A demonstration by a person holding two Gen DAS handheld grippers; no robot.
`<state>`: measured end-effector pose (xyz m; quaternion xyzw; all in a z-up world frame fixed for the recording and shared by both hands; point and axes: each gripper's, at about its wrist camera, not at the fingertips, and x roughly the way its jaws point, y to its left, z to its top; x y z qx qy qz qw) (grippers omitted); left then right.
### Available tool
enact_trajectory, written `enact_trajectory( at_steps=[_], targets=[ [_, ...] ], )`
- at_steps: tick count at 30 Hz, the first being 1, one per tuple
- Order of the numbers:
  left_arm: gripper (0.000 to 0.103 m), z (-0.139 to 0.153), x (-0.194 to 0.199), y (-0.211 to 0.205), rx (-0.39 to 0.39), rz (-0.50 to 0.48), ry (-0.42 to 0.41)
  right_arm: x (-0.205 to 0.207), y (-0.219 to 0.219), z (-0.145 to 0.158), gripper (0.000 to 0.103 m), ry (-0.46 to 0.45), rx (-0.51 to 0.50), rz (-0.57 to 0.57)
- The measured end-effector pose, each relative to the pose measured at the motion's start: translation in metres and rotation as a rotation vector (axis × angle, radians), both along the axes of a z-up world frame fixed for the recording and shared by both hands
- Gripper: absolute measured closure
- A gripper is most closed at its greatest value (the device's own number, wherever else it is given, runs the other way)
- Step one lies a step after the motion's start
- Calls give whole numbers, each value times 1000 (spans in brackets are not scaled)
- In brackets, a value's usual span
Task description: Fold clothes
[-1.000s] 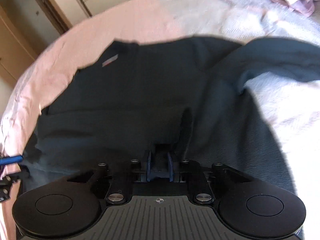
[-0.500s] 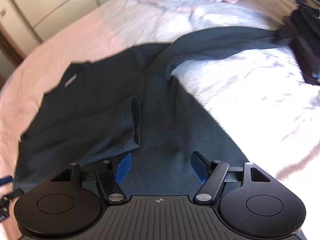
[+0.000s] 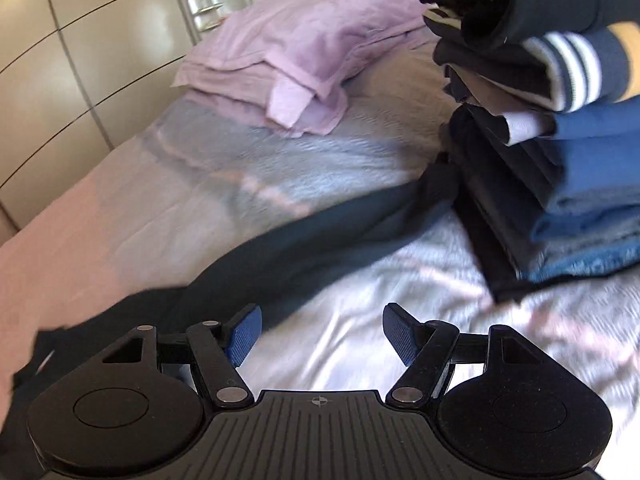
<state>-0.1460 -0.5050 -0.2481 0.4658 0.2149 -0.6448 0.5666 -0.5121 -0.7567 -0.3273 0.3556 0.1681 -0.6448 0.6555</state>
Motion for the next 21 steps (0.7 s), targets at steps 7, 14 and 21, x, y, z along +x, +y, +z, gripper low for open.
enact_trajectory(
  at_steps=[7,14,21],
  targets=[
    [57,-26,-49,-35,75,-35,9,-55,-64,-62,32,-152,15,-231],
    [56,-33,-56,-48,95,-32,11,-62,-80,-56,87,-176,-39,-138],
    [56,-11,-25,-36,41,60,-6,23,-41,35,94,-65,-298,349]
  ],
)
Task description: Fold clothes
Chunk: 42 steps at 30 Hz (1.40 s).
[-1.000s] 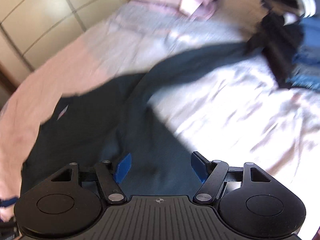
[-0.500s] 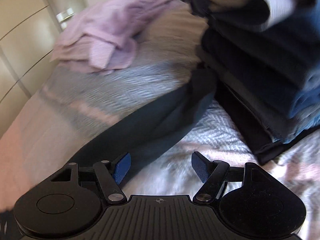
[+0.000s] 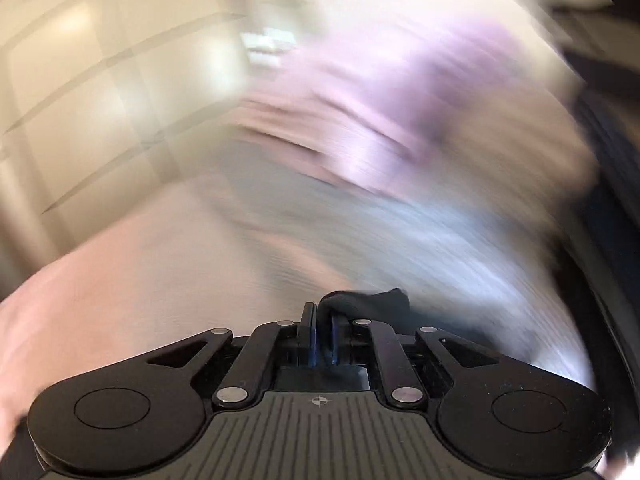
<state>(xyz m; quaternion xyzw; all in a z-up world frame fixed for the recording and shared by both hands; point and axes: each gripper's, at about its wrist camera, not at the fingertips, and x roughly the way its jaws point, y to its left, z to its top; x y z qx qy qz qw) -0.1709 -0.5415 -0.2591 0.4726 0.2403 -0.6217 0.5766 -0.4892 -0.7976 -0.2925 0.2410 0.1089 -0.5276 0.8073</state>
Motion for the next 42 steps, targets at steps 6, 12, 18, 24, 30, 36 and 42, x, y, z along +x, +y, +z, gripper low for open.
enact_trajectory(
  at_steps=[6,12,18,24,30,36,42],
  targets=[
    [56,19,59,41,-10,168,-31,139,127,43,94,18,-192,561],
    [55,16,103,78,0,265,-27,224,222,-15,33,221,-68,946],
    [55,6,125,78,-61,220,71,192,235,-18,33,312,23,831],
    [51,-3,136,27,-124,262,301,146,201,-34,33,504,76,626],
    [67,-28,128,-22,-66,284,288,118,150,-55,33,630,85,532],
    [92,10,149,43,-259,509,246,130,117,-82,33,788,105,658],
    [77,-14,173,98,-79,788,301,102,89,-75,33,679,118,437]
  ],
)
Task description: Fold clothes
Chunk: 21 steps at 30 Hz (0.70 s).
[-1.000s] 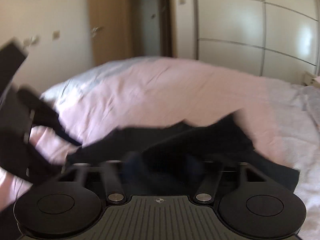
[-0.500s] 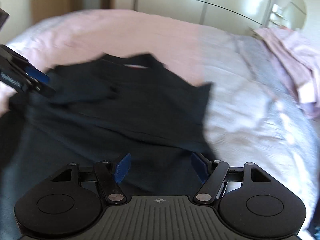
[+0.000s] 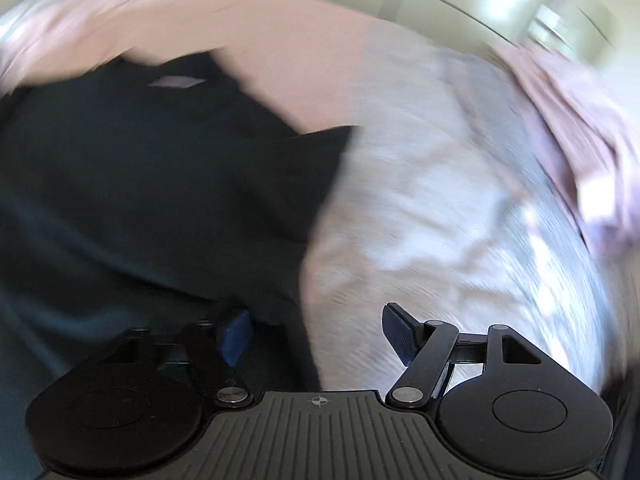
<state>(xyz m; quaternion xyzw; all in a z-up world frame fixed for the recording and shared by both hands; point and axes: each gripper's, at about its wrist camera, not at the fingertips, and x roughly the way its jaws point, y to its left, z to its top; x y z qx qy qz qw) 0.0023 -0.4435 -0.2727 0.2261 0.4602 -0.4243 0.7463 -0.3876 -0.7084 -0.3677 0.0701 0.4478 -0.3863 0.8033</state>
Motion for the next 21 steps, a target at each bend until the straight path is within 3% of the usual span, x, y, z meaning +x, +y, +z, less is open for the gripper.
enact_trajectory(
  at_steps=[4,7,10,15,18,19,21],
  targets=[
    [73,5,-2,1,-10,-48,-62,-26,-9,-1,33,-21,21,-115],
    [67,7,-6,-10,-32,-124,-103,-38,-10,1,32,-48,42,-130],
    [62,0,-12,-31,-39,-228,-111,-31,2,9,33,-78,-10,-66],
    [62,-24,-24,-59,9,-341,-106,-9,6,-2,33,-62,19,92],
    [62,-22,-25,-59,7,-336,-99,-21,-15,-10,32,-75,-15,-29],
    [62,-20,-25,-58,4,-332,-95,-31,-25,-9,27,-104,-10,-96],
    [62,-18,-26,-54,11,-331,-90,-47,-39,-11,25,-152,67,-169]
  ],
)
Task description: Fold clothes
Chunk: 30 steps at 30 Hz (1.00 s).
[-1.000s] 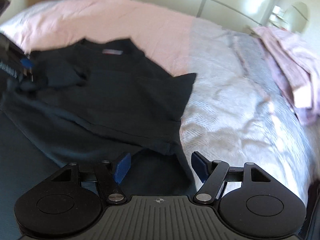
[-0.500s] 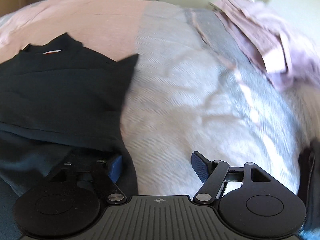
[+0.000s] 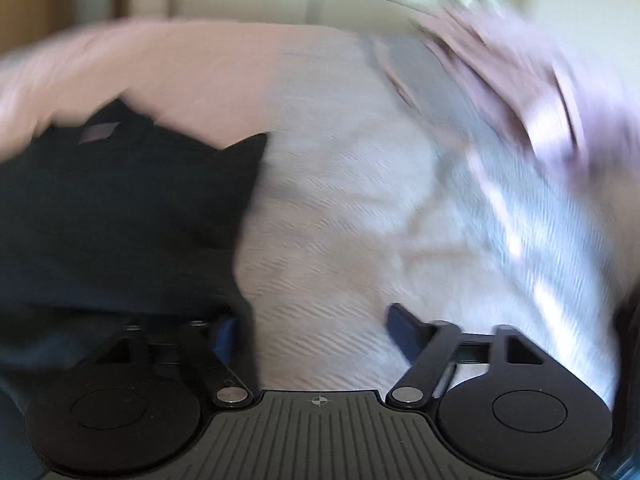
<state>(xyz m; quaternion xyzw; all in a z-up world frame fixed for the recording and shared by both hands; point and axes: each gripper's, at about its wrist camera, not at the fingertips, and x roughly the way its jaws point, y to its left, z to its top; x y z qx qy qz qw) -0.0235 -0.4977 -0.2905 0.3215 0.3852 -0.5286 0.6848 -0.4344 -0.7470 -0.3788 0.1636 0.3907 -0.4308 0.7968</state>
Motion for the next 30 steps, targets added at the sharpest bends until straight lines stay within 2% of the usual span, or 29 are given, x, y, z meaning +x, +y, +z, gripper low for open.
enact_trajectory(
  at_steps=[1,4,7,10,14,18,22,25,30],
  targets=[
    [62,1,-1,4,7,0,0,-3,-1,0,25,-3,18,-9],
    [62,5,-3,18,32,5,-1,-6,13,9,25,24,-10,-18],
    [60,3,-2,32,86,30,8,-17,26,17,25,-8,3,-78],
    [59,-1,0,49,145,71,11,-25,47,26,25,-23,26,-91],
    [59,6,-3,76,156,105,23,-39,85,29,25,11,99,-92],
    [59,14,-20,107,156,96,48,-56,137,44,25,-15,84,-74],
    [51,5,-44,133,171,19,48,-57,185,39,25,-18,169,-29],
    [45,3,-67,157,172,-97,14,-55,226,25,25,39,249,-21],
    [45,12,-78,208,177,-250,33,-66,290,20,24,84,349,-147]
  ],
)
